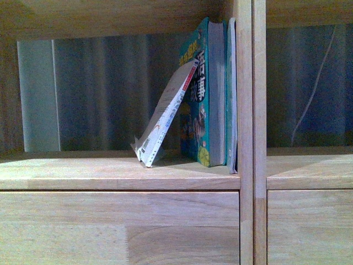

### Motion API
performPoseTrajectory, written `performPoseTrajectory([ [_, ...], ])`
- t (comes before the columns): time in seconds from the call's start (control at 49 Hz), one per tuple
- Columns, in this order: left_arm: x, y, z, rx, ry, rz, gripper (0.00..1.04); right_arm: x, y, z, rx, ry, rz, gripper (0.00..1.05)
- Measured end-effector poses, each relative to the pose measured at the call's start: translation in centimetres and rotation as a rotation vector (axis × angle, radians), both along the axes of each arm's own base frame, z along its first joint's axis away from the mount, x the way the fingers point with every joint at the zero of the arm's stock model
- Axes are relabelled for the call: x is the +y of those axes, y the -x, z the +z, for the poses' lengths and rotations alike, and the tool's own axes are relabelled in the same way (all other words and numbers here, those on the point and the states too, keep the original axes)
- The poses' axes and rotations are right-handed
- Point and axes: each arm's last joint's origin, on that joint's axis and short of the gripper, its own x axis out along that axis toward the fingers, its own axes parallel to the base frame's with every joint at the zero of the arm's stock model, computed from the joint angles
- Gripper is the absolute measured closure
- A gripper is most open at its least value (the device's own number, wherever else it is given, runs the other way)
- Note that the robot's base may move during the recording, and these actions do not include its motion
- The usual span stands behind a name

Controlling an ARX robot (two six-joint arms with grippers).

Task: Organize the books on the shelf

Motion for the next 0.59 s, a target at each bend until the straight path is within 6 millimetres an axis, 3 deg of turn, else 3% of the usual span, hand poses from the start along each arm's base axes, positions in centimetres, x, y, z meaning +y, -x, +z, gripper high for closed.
performPoseTrajectory([
  [0.347,0.0,0.0,0.0,0.0,0.0,0.0,1.02,0.0,0.0,0.0,0.0,0.0,0.0,1.02],
  [0.388,0.0,0.0,0.0,0.0,0.001,0.0,1.0,0.0,0.0,0.0,0.0,0.002,0.0,0.98],
  [0.592,0.0,0.0,0.0,0.0,0.0,0.0,0.59,0.0,0.0,0.0,0.0,0.002,0.0,0.58],
])
